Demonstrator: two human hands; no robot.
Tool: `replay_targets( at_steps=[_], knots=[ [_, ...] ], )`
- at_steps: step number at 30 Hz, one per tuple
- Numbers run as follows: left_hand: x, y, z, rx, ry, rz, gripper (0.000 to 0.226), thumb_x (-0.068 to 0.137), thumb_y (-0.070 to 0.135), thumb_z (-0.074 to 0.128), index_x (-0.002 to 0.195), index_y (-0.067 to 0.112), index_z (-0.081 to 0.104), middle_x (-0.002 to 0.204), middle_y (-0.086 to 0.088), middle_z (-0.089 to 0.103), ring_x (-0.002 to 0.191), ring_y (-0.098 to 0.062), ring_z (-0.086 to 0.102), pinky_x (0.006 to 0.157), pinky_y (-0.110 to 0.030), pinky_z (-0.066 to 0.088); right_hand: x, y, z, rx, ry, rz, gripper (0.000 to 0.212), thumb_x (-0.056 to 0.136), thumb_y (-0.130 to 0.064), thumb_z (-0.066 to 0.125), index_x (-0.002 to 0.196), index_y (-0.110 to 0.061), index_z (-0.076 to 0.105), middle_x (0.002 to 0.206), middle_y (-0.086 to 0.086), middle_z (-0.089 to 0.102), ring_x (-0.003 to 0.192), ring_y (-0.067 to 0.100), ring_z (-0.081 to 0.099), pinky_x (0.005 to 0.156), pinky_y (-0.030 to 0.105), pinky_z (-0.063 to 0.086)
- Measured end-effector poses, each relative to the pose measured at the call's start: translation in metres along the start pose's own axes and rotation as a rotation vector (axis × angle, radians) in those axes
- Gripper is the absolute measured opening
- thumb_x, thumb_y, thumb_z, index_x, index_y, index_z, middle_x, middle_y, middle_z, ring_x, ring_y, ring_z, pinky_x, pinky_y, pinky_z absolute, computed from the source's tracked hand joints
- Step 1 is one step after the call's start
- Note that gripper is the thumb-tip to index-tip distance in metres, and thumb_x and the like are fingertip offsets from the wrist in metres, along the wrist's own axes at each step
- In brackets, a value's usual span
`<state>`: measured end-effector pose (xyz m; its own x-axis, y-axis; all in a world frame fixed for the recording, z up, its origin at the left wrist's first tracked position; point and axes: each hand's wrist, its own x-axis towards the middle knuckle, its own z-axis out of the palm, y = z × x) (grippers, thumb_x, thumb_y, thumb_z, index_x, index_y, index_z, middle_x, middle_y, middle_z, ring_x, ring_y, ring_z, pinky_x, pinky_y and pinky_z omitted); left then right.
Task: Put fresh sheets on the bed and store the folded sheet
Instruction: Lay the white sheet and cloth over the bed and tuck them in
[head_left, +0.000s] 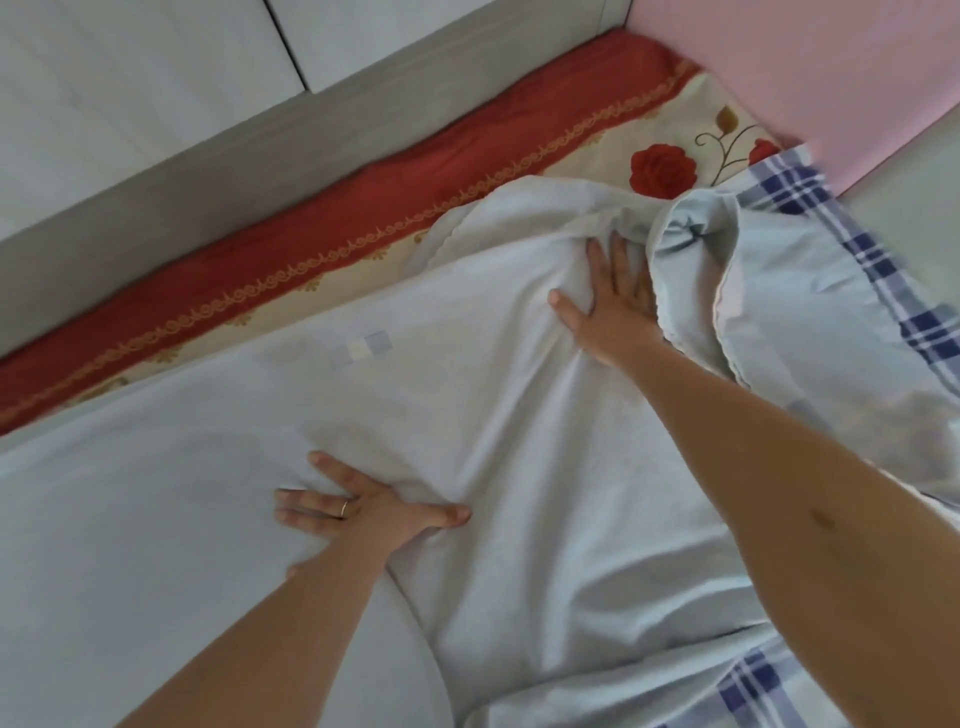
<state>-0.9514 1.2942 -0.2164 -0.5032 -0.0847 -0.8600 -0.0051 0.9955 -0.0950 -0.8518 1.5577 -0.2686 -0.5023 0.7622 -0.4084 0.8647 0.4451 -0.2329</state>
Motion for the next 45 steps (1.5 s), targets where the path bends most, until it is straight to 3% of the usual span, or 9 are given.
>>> replay_targets(
  at_steps=[10, 15, 25, 30, 35, 38, 41, 43, 45],
  knots=[
    [0.006, 0.006, 0.001, -0.032, -0.015, -0.044, 0.175, 0.028, 0.062, 0.087, 0.124, 0.015, -0.052, 0.131, -0.028, -0.051, 0.126, -0.039, -0.045, 0.105, -0.064, -0.012, 0.010, 0.004, 0.024, 0.036, 0.431, 0.007, 0.062, 0.092, -0.037, 0.021, 0.151, -0.025, 0.011, 0.160, -0.002, 0.007, 0.146, 0.021, 0.009, 0.117, 0.036, 0.003],
    [0.009, 0.007, 0.000, -0.042, -0.039, -0.062, 0.177, 0.026, 0.061, 0.087, 0.122, 0.015, -0.054, 0.131, -0.027, -0.051, 0.126, -0.037, -0.046, 0.104, -0.064, -0.014, 0.006, -0.003, 0.019, -0.035, 0.491, -0.312, 0.057, 0.089, -0.008, 0.034, 0.146, -0.012, 0.033, 0.150, 0.008, 0.035, 0.138, 0.029, 0.033, 0.112, 0.018, -0.011],
    [0.008, 0.019, -0.003, -0.074, -0.069, -0.164, 0.178, 0.022, 0.056, 0.090, 0.108, 0.020, -0.061, 0.132, -0.021, -0.052, 0.128, -0.031, -0.045, 0.100, -0.073, -0.003, 0.013, -0.002, 0.014, -0.102, 0.405, -0.299, 0.072, 0.071, 0.010, 0.061, 0.139, -0.008, 0.044, 0.141, 0.014, 0.047, 0.128, 0.036, 0.045, 0.115, 0.020, -0.014],
    [0.011, 0.018, -0.008, -0.061, -0.092, -0.182, 0.179, 0.022, 0.057, 0.090, 0.107, 0.019, -0.063, 0.129, -0.022, -0.054, 0.128, -0.032, -0.045, 0.101, -0.073, -0.002, 0.015, -0.004, 0.016, -0.161, 0.385, -0.267, 0.063, 0.075, -0.002, 0.047, 0.138, -0.011, 0.043, 0.135, 0.012, 0.053, 0.125, 0.031, 0.045, 0.114, 0.037, 0.006],
    [0.012, 0.015, -0.009, -0.074, -0.107, -0.140, 0.179, 0.023, 0.058, 0.089, 0.108, 0.019, -0.063, 0.128, -0.023, -0.055, 0.127, -0.034, -0.047, 0.100, -0.073, -0.003, 0.008, -0.048, -0.008, -0.177, 0.469, -0.267, 0.049, 0.075, -0.004, 0.036, 0.123, -0.010, 0.047, 0.113, 0.016, 0.060, 0.103, 0.035, 0.059, 0.094, 0.043, 0.042],
    [0.007, 0.013, -0.013, -0.086, -0.117, -0.128, 0.177, 0.027, 0.059, 0.088, 0.109, 0.017, -0.063, 0.127, -0.024, -0.055, 0.126, -0.036, -0.046, 0.100, -0.073, -0.003, 0.011, -0.084, -0.030, -0.377, 0.328, -0.546, 0.075, 0.075, -0.001, 0.051, 0.145, -0.020, 0.028, 0.149, 0.017, 0.034, 0.135, 0.039, 0.034, 0.111, 0.049, 0.026],
    [0.005, 0.010, -0.015, -0.082, -0.134, -0.118, 0.175, 0.030, 0.061, 0.087, 0.108, 0.015, -0.063, 0.122, -0.024, -0.059, 0.124, -0.036, -0.048, 0.100, -0.073, -0.004, 0.032, -0.119, -0.054, -0.625, -0.061, -0.536, 0.117, 0.067, -0.041, 0.079, 0.151, -0.024, -0.001, 0.158, 0.011, 0.002, 0.145, 0.034, 0.005, 0.115, 0.052, -0.001],
    [0.006, 0.009, -0.016, -0.079, -0.141, -0.124, 0.175, 0.030, 0.062, 0.086, 0.108, 0.014, -0.063, 0.117, -0.025, -0.062, 0.123, -0.037, -0.049, 0.101, -0.073, -0.003, 0.046, -0.141, -0.059, -0.695, -0.110, -0.549, 0.112, 0.063, -0.046, 0.080, 0.148, -0.024, 0.012, 0.150, 0.007, 0.026, 0.141, 0.029, 0.020, 0.115, 0.051, 0.000],
    [0.007, 0.007, -0.018, -0.078, -0.155, -0.126, 0.175, 0.030, 0.064, 0.085, 0.109, 0.013, -0.062, 0.116, -0.027, -0.062, 0.123, -0.039, -0.048, 0.100, -0.074, -0.002, 0.053, -0.157, -0.055, -0.689, -0.156, -0.567, 0.076, 0.067, -0.039, 0.078, 0.130, -0.021, 0.041, 0.125, 0.003, 0.055, 0.122, 0.025, 0.045, 0.113, 0.043, 0.013]
  ],
)
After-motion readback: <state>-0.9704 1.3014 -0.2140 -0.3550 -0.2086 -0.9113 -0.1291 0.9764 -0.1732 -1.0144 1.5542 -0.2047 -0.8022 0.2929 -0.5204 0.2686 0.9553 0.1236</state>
